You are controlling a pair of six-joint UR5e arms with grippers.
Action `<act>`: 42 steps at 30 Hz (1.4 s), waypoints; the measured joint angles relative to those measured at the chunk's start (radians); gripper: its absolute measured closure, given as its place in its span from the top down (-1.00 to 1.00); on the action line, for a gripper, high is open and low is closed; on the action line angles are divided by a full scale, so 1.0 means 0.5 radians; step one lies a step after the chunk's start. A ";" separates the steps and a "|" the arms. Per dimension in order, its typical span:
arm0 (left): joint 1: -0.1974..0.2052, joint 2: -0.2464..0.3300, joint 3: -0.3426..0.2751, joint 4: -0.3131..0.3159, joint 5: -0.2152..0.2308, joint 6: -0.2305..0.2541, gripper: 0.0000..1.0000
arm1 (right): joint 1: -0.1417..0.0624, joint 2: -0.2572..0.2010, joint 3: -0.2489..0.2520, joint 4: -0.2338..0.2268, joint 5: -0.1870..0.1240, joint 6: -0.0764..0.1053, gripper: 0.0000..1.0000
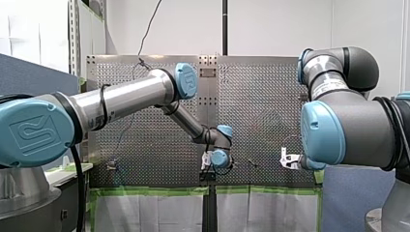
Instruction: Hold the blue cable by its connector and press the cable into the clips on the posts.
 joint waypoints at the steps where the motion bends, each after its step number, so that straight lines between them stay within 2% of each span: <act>1: -0.005 0.000 -0.002 -0.004 0.011 0.016 0.43 | 0.001 0.000 0.000 0.000 0.000 0.001 -1.00; 2: -0.010 0.000 -0.005 -0.010 0.022 0.031 0.87 | 0.002 0.000 0.000 0.001 -0.001 0.001 -1.00; 3: -0.017 0.001 -0.010 -0.018 0.033 0.046 0.87 | 0.004 0.000 0.000 0.002 -0.002 0.002 -1.00; 4: -0.023 0.001 -0.015 -0.028 0.037 0.054 1.00 | 0.005 0.000 0.000 0.003 -0.005 0.002 -1.00; 8: -0.054 0.001 -0.053 -0.088 0.038 0.056 1.00 | 0.006 0.000 0.000 0.008 -0.016 0.003 -1.00; 12: -0.096 0.002 -0.113 -0.128 0.090 0.045 1.00 | 0.011 0.000 -0.001 0.012 -0.020 0.003 -1.00; 17: -0.119 0.003 -0.144 -0.133 0.123 0.041 1.00 | 0.021 0.000 -0.001 0.019 -0.021 0.001 -1.00; 22: -0.187 0.005 -0.156 -0.124 0.143 0.004 1.00 | 0.030 0.000 0.000 0.028 -0.021 -0.003 -1.00; 31: -0.259 0.005 -0.010 -0.158 0.000 -0.078 1.00 | 0.036 0.001 0.000 0.037 -0.021 -0.003 -1.00; 36: -0.278 0.006 0.020 -0.162 -0.089 -0.128 1.00 | 0.037 0.001 0.000 0.039 -0.022 -0.004 -1.00; 42: -0.306 0.006 0.000 -0.156 -0.078 -0.147 1.00 | 0.037 0.001 0.000 0.040 -0.021 -0.005 -1.00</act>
